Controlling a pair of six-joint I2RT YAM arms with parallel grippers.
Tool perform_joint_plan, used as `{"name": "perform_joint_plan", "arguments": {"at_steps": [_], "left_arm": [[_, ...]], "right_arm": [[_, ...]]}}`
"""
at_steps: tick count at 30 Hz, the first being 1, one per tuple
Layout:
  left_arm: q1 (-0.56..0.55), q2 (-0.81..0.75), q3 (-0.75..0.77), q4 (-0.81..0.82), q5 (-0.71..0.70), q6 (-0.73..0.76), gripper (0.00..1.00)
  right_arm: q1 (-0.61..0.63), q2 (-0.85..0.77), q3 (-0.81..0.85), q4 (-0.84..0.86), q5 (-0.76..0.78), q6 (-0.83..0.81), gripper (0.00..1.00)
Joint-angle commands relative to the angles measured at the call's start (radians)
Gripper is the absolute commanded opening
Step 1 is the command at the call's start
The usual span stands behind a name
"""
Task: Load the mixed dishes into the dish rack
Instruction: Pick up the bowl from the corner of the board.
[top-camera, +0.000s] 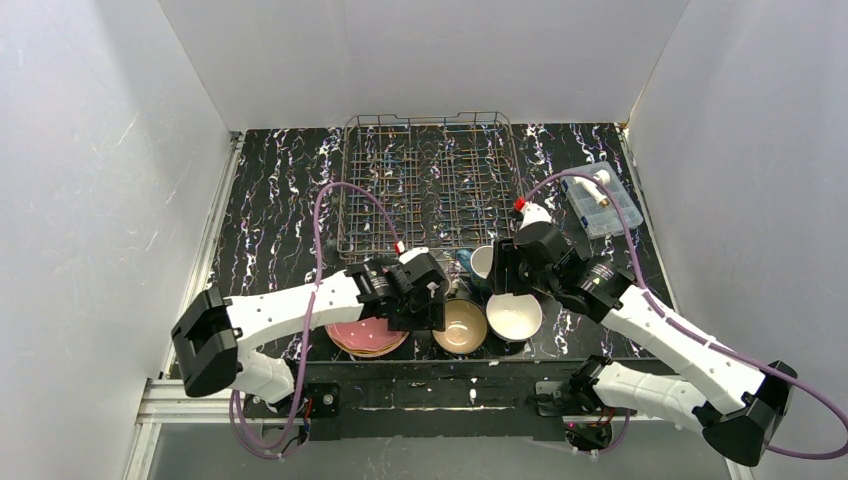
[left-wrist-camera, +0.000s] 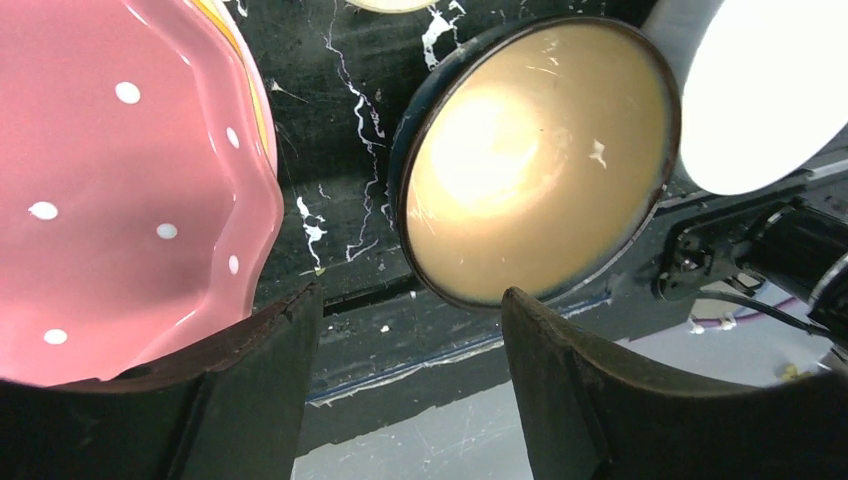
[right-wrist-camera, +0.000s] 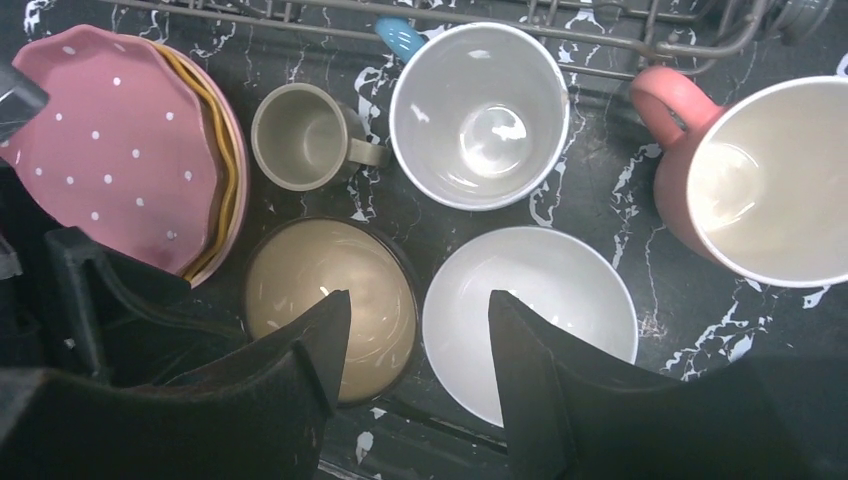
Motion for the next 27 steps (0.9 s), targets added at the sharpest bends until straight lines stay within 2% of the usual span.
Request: {"name": "perform_joint_plan", "arguments": {"at_steps": [1,27], "left_arm": [[-0.006,0.044,0.037,0.017,-0.035,-0.018,0.63],[-0.005,0.238,0.065,0.072,-0.047,-0.006,0.36]], "right_arm": [[0.007,-0.043,-0.012,0.008,0.064,0.021,0.61],[0.007,-0.103,-0.044,-0.017,0.084,0.034,0.61]]}}
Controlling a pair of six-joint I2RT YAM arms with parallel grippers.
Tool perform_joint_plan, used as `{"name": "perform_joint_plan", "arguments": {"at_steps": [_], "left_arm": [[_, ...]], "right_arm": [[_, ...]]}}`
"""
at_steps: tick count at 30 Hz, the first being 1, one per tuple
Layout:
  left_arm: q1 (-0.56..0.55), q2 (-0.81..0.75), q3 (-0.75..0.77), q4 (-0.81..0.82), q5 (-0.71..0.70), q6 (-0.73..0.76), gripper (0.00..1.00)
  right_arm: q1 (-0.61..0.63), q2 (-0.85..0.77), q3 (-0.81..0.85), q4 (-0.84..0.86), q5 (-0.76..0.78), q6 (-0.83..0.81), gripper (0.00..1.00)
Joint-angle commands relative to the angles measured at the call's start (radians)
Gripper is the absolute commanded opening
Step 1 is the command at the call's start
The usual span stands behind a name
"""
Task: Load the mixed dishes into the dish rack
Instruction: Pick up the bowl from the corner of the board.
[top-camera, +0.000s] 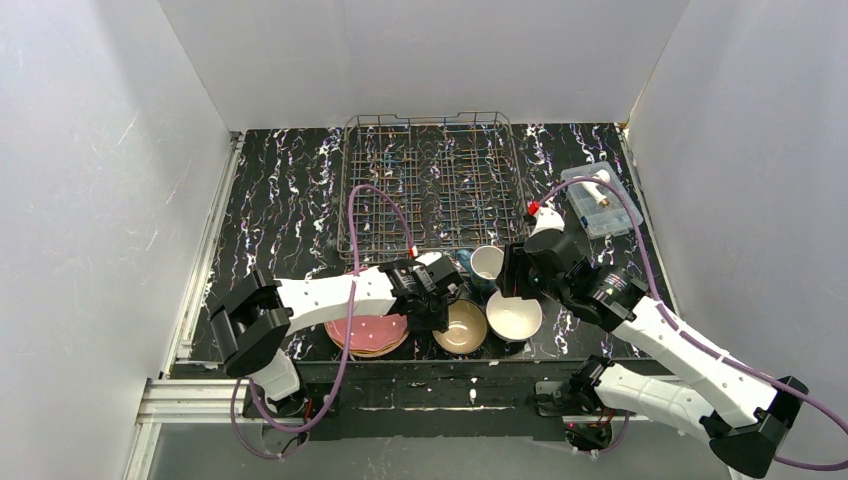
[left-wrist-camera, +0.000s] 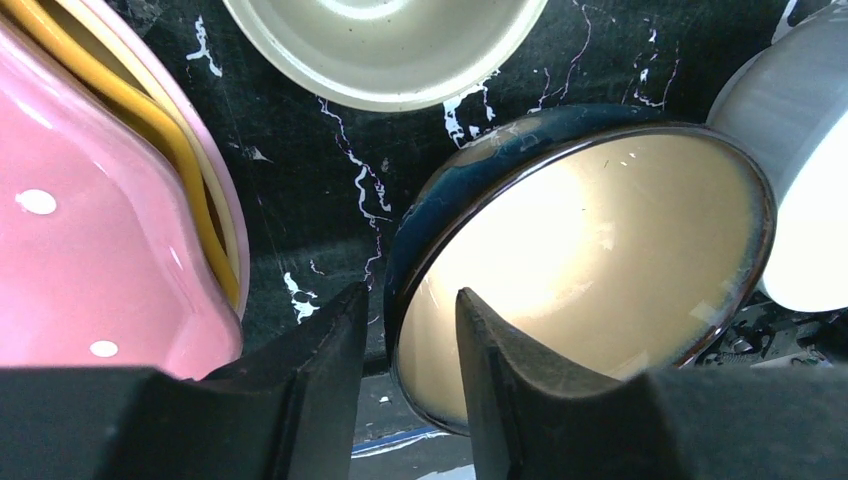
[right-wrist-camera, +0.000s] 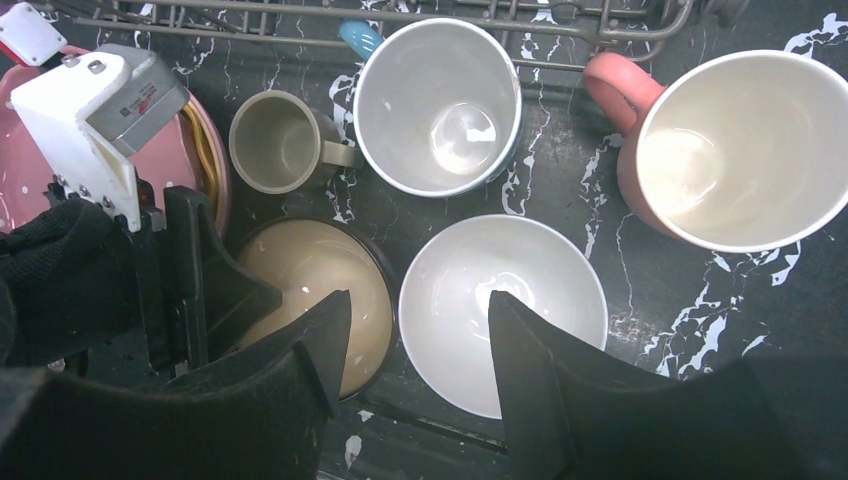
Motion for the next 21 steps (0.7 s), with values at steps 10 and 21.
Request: {"name": "perform_joint_plan", "arguments": {"at_steps": [10,21], "left_arm": [[-0.005,0.033,0.037,0.000,-0.028,0.018,0.17],[-0.003,0.015,0.060,-0.028,-0.054,0.050,0.00]], "right_arm": [[0.007,-0.014,0.005,0.002,0.017,0.009,0.61],[0.007,-0.019,0.038,-0.023,0.035,-0.003,0.61]]}}
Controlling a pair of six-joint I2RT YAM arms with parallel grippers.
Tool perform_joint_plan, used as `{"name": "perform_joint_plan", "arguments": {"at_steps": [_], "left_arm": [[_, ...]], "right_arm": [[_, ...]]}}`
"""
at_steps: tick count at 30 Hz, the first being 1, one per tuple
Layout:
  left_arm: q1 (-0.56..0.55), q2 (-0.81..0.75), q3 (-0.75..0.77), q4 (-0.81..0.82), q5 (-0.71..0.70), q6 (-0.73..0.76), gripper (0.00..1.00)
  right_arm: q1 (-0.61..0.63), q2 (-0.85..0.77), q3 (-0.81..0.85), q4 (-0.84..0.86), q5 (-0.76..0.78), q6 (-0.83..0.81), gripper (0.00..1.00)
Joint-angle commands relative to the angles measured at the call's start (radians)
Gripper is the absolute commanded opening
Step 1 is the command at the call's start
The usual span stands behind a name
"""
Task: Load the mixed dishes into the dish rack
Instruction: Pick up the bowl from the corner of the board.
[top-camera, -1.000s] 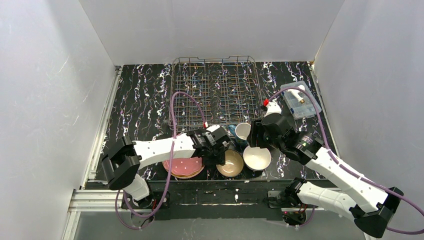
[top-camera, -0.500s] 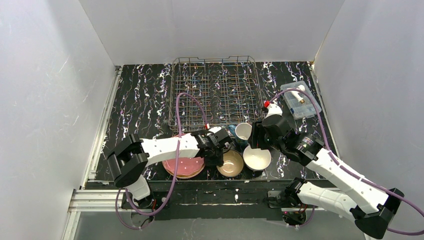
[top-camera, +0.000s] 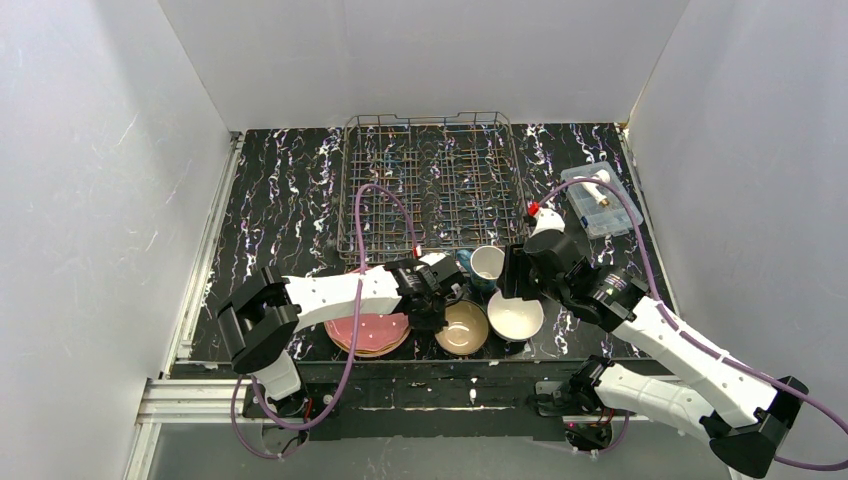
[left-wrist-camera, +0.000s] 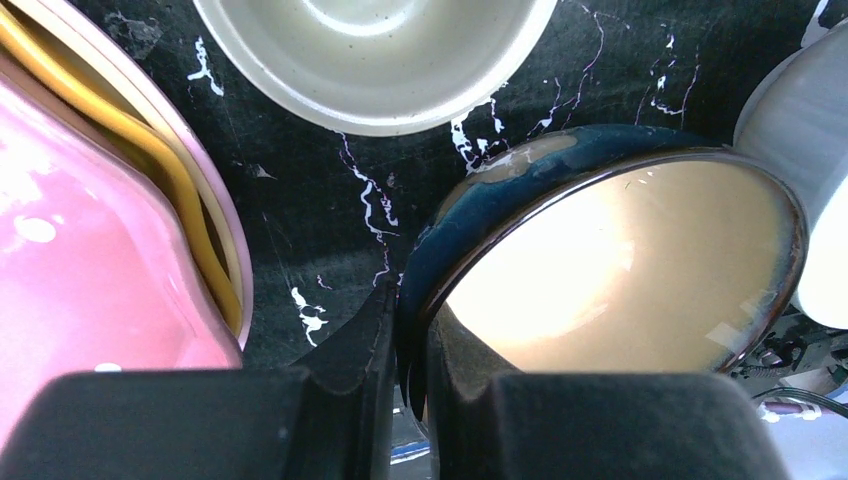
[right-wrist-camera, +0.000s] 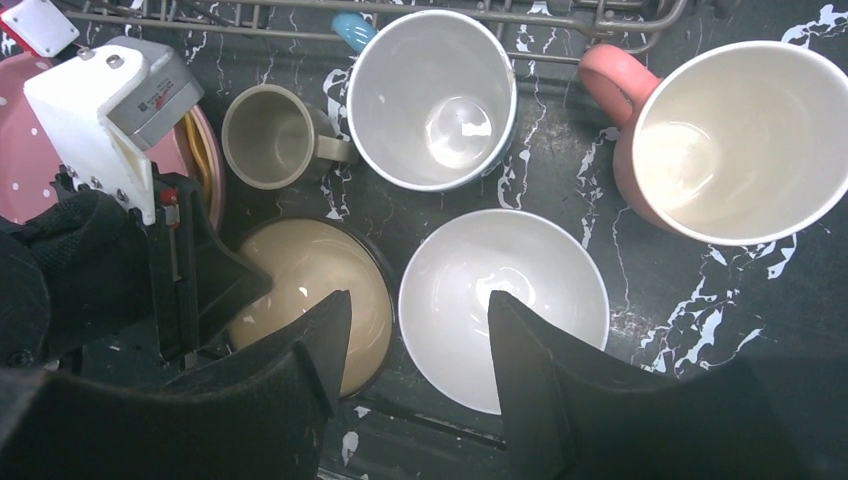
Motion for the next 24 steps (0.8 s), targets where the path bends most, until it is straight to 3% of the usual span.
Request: {"name": "perform_joint_plan", "arguments": {"at_steps": [1,14,24], "left_arm": [[-0.002,-0.030,0.041,-0.030,-0.048,0.017,0.00],[-0.001,-0.178,0.039,-0.065,-0.046,0.067,0.00],[0.006,-0.332,0.039,-0.095,-0.023,0.114,0.00]], "right_arm": [[0.006,-0.020,0.041,-0.014,0.034,-0.008,0.61],[0.006,-0.041,0.059,-0.009,0.011,-0.002,0.64],[0.006,-0.067,0.061,0.054,-0.089,0.003,0.79]]}}
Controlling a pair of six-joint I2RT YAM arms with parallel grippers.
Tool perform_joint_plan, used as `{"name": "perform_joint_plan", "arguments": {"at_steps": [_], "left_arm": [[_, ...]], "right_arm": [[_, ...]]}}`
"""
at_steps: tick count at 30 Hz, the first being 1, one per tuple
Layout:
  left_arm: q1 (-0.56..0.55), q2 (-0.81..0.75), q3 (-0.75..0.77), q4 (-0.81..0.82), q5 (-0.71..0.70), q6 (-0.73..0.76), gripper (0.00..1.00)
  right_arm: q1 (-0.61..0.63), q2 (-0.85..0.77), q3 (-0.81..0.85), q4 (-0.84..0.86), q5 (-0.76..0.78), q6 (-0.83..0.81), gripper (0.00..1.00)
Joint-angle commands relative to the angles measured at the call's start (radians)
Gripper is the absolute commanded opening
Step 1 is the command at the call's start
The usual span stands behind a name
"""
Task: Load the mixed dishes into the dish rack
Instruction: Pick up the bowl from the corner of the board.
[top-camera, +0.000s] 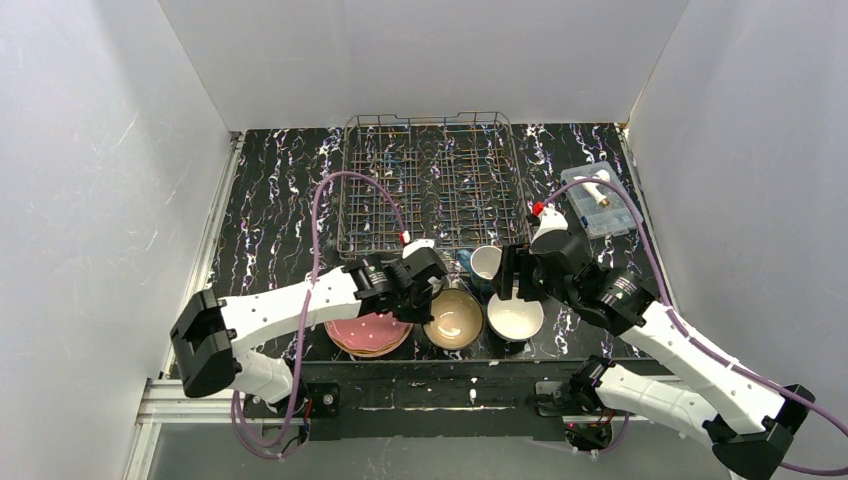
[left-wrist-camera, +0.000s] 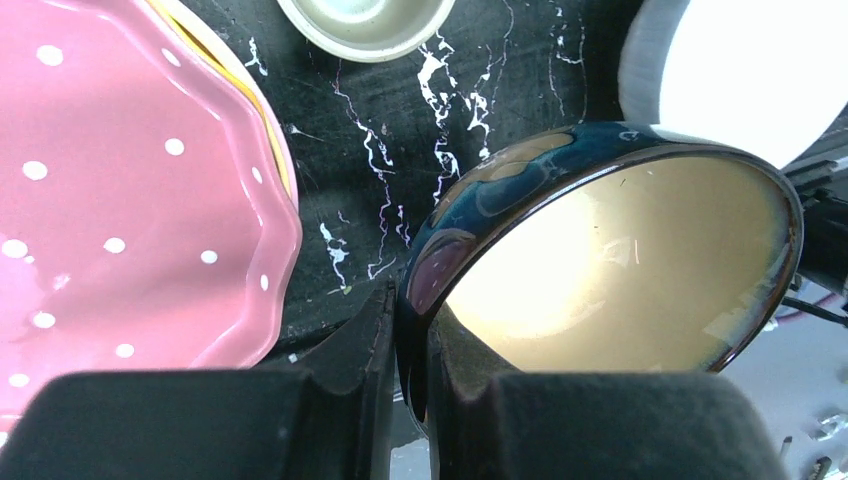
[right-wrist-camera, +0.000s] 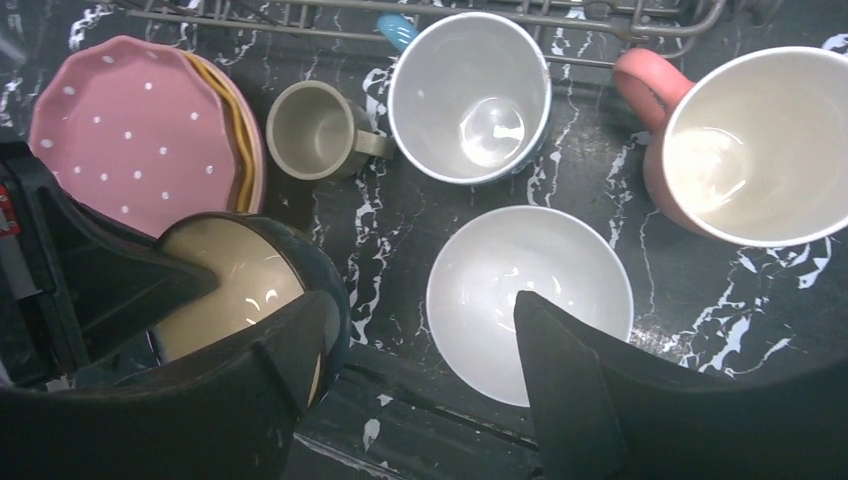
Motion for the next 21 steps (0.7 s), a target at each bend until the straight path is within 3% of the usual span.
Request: {"name": "perform_joint_plan", "arguments": {"at_steps": [1,9,21], "left_arm": [[0.007,-0.118,0.035,-0.002,0.002,0.027,0.00],[0.045,-0.219,0.044,-0.032,0.031,0.078,0.00],[0.176,-0.402,0.012,-0.045,0.143,0.154,0.00]], "right_arm": [[0.006,-0.041,0.042,0.081,-0.062,0.001,0.81],[0.006,-0.089,0.024,0.239,-0.227,0.028,0.98],[0.006,-0.038,-0.064,0.526,-0.475,0.160,0.99]]}}
